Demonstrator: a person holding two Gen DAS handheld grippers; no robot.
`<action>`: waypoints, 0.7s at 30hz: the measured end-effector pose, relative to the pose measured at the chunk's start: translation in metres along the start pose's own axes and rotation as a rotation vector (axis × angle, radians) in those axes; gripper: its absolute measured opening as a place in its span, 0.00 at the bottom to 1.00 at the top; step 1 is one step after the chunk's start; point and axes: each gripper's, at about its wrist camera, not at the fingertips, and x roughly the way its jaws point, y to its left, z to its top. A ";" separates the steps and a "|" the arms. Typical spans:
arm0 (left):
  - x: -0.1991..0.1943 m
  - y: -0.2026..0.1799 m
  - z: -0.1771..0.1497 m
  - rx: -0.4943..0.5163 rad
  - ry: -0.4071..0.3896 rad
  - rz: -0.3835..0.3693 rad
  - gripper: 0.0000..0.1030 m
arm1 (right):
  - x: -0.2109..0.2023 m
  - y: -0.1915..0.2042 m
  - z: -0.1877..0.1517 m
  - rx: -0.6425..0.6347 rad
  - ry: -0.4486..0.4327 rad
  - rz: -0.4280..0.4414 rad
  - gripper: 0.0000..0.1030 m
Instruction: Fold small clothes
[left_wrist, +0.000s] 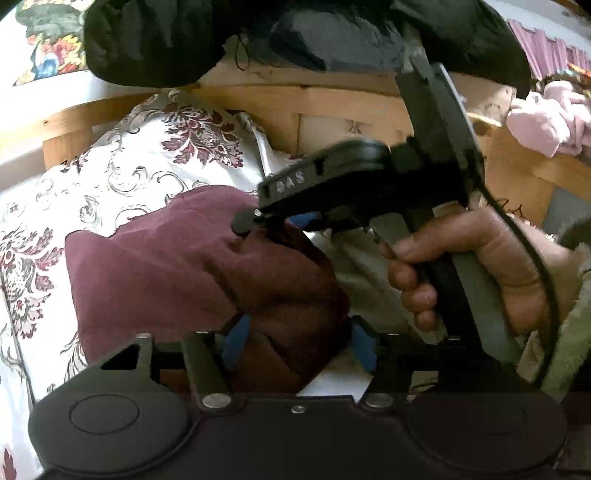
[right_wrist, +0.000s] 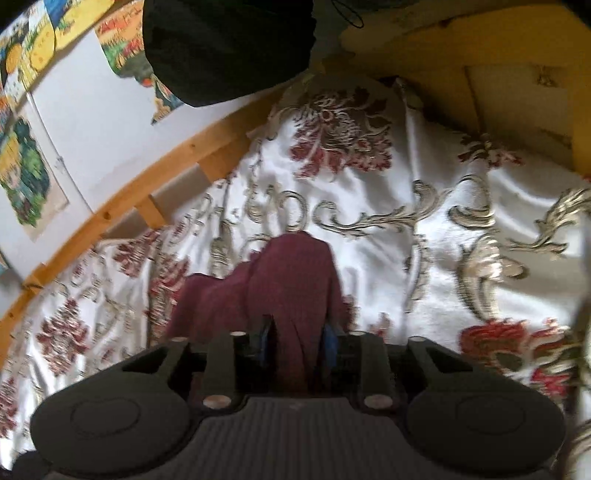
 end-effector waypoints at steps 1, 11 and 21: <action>-0.003 0.000 0.000 -0.017 -0.003 0.007 0.72 | -0.001 -0.001 0.000 -0.006 -0.001 -0.012 0.40; -0.055 0.011 -0.014 -0.187 -0.127 0.117 0.99 | -0.019 0.007 0.000 -0.077 -0.024 -0.088 0.85; -0.065 0.075 -0.023 -0.602 -0.113 0.325 0.99 | -0.038 0.056 -0.019 -0.401 0.058 -0.106 0.99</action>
